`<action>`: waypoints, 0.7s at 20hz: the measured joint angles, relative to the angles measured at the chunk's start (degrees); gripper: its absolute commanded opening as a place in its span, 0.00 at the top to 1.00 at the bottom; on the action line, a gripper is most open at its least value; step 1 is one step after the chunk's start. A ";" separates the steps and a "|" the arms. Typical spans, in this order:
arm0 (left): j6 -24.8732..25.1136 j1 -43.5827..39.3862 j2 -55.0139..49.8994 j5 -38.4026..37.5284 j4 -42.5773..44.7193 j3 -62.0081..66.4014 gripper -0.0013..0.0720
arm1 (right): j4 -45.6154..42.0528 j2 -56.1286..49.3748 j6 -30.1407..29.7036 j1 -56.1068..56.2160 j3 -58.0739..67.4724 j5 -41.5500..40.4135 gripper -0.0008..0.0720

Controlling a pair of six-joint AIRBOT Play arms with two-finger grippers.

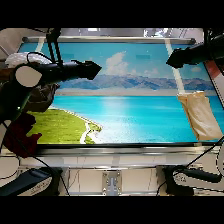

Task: Fold the shirts.

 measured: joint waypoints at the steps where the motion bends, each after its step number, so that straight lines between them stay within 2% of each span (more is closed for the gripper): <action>1: 0.00 0.00 0.00 0.00 0.00 -0.02 0.22 | -0.11 -0.02 -0.90 0.00 0.00 -0.09 0.34; 5: 0.00 0.00 0.00 0.02 0.17 -0.02 0.23 | -1.68 -0.04 -7.87 0.00 0.00 -3.48 0.34; 6: 0.00 0.00 0.00 0.28 0.83 -0.02 0.35 | -1.81 -0.04 -8.83 0.00 0.00 -4.13 0.34; 8: 0.00 0.09 0.00 1.60 3.69 -0.02 0.79 | -1.64 -0.04 -10.16 0.00 0.00 -5.99 0.34; 9: 0.02 0.24 0.00 2.38 6.34 -0.02 0.83 | -1.31 -0.04 -10.56 0.00 0.00 -6.95 0.34; 10: 0.02 0.59 0.02 3.26 9.55 -0.02 0.80 | -0.87 -0.04 -10.88 0.00 0.00 -7.89 0.34; 11: 0.02 1.11 0.04 3.67 12.92 -0.02 0.63 | -0.42 -0.04 -11.10 0.00 0.00 -8.83 0.34; 12: 0.00 1.97 0.04 4.04 17.07 -0.02 0.42 | -0.07 -0.04 -11.30 0.00 0.00 -9.79 0.34; 14: -3.39 5.14 0.04 4.09 27.61 0.00 0.27 | 0.59 -0.04 -11.54 0.00 0.00 -11.56 0.34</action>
